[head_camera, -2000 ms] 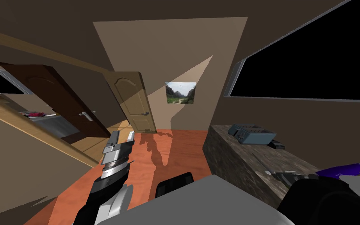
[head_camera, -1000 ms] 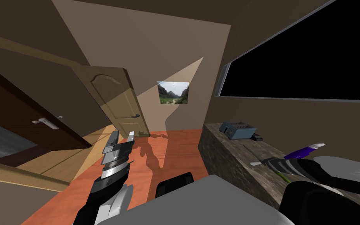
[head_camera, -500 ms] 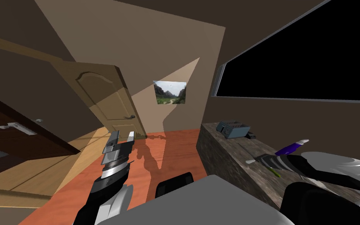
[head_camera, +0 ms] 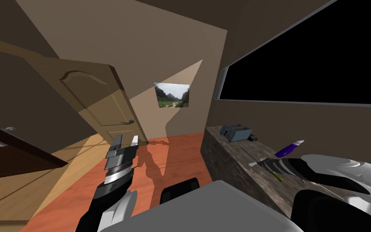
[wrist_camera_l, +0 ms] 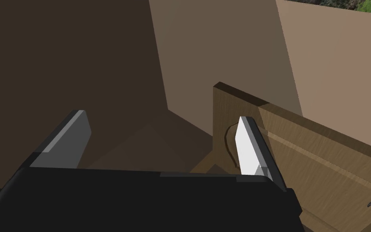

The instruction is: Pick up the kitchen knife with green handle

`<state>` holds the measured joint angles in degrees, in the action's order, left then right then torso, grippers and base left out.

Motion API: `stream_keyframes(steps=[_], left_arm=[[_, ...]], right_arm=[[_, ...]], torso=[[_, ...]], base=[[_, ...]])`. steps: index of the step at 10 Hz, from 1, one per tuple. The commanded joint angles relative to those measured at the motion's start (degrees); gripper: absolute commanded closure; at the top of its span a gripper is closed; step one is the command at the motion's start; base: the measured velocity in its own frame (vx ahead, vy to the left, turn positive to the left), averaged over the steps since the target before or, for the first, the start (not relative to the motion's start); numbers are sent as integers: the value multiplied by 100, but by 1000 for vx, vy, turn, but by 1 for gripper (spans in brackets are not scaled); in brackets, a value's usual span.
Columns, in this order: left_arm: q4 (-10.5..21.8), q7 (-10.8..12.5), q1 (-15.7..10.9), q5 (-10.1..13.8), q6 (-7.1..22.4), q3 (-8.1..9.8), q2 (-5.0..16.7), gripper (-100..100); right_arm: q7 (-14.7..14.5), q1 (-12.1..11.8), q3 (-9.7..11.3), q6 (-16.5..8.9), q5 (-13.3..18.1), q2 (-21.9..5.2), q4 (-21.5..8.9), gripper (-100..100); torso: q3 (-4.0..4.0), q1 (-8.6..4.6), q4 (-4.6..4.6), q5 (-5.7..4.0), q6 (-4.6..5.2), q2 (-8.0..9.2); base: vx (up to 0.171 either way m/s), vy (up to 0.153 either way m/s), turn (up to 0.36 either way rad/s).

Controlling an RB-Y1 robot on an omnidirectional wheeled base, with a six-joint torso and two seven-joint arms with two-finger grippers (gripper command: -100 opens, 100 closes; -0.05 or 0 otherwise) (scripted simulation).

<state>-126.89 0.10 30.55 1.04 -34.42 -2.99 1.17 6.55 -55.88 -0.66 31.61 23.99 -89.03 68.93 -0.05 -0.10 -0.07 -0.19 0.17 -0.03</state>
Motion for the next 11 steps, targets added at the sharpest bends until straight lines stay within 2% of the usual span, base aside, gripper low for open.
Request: stream_keyframes(steps=[1,3,4,5,6,7,8,10,11], left_arm=[[0,0,0,0,0,0,0,0],[0,0,-1,0,0,-1,0,0],[0,0,-1,0,0,-1,0,0],[0,0,0,0,0,0,0,0],[0,0,-1,0,0,0,0,0],[0,0,-1,0,0,-1,0,0],[0,0,-2,0,0,-1,0,0],[0,0,-1,0,0,0,0,0],[0,0,-1,0,0,-1,0,0]], right_arm=[[-24,-190,41,-238,-236,-120,286,100],[-24,-190,41,-238,-236,-120,509,100],[-74,-442,109,-507,-506,-387,698,100],[-74,-553,109,-605,-629,-395,878,100],[-74,-553,109,-605,-629,-395,1074,100],[-74,-553,109,-605,-629,-395,1124,100],[-124,-893,176,-898,-912,-659,1366,100],[-124,-917,176,-971,-1021,-671,1720,100],[-151,-1044,57,-955,-1017,-656,1636,100]], torso=[[0,0,0,0,0,0],[-1,-1,1,-8,-16,-1],[0,4,1,-8,-18,1],[-1,-2,-1,-4,0,-2],[-2,-7,-2,-10,-6,-1],[0,-5,0,-14,-15,1],[1,0,1,-10,-16,3],[-3,-12,-2,-14,-6,-3],[-2,-5,-1,-16,-15,-1]], base=[[40,-37,-158],[11,-12,10],[40,-24,-197],[41,-33,-146],[12,-20,-3],[0,-4,34],[42,-37,-154],[31,-23,-94],[0,0,0]])
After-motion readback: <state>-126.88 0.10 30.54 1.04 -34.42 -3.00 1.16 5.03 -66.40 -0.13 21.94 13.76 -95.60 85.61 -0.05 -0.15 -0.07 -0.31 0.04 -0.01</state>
